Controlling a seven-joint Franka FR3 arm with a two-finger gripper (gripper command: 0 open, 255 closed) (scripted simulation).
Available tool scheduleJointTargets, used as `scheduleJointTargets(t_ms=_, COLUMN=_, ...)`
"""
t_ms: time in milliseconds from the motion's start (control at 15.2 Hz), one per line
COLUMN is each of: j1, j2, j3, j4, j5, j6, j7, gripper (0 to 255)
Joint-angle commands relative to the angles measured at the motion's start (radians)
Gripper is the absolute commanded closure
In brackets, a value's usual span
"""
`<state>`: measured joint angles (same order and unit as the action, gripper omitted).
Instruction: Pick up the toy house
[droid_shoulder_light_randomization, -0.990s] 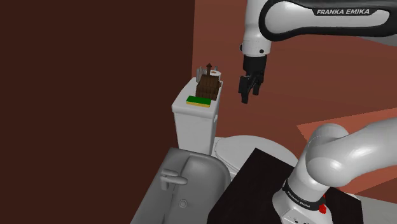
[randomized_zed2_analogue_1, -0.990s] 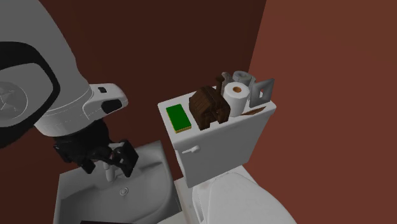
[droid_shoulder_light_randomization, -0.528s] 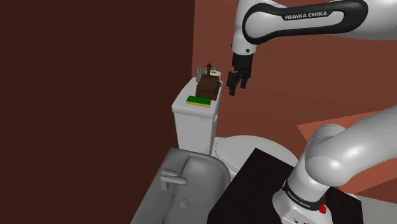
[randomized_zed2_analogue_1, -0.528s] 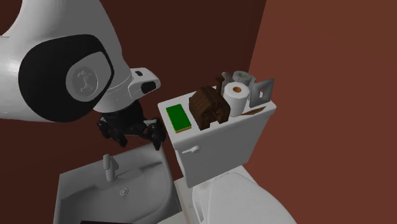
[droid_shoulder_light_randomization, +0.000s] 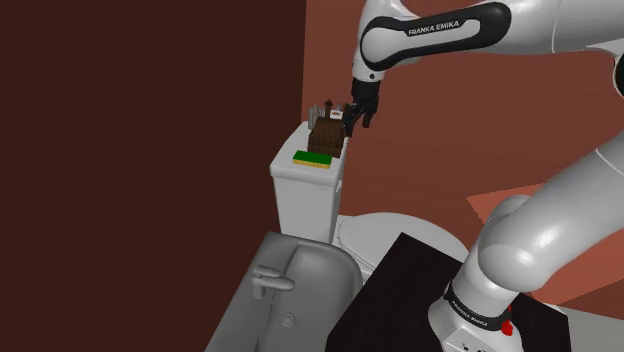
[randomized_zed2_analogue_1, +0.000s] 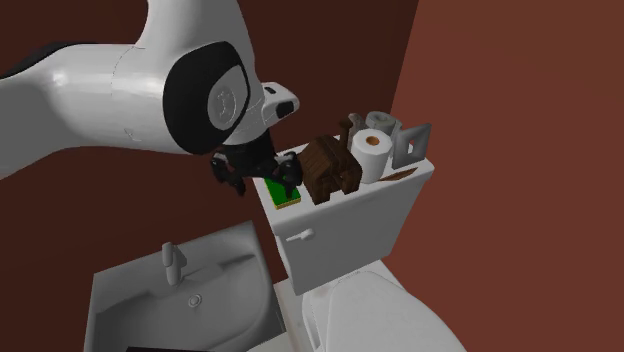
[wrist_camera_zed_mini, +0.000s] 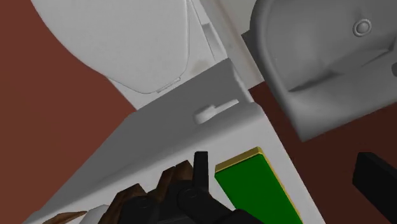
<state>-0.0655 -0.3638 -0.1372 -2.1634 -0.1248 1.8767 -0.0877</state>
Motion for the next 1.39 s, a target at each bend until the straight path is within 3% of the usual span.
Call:
scheduleJointTargets(t_ms=0, j1=-0.005, j2=0.065, j3=-0.018, j4=0.060, j5=0.002, j6=0.034, j7=-0.021, gripper=0)
scheduleJointTargets(t_ms=660, j1=-0.037, j2=0.360, j3=-0.090, j4=0.367, j5=0.070, j6=0.152, j7=-0.130, gripper=0)
scheduleJointTargets(t_ms=1320, j1=-0.113, j2=0.677, j3=-0.117, j4=0.797, j5=0.196, j6=0.149, j7=-0.233, gripper=0)
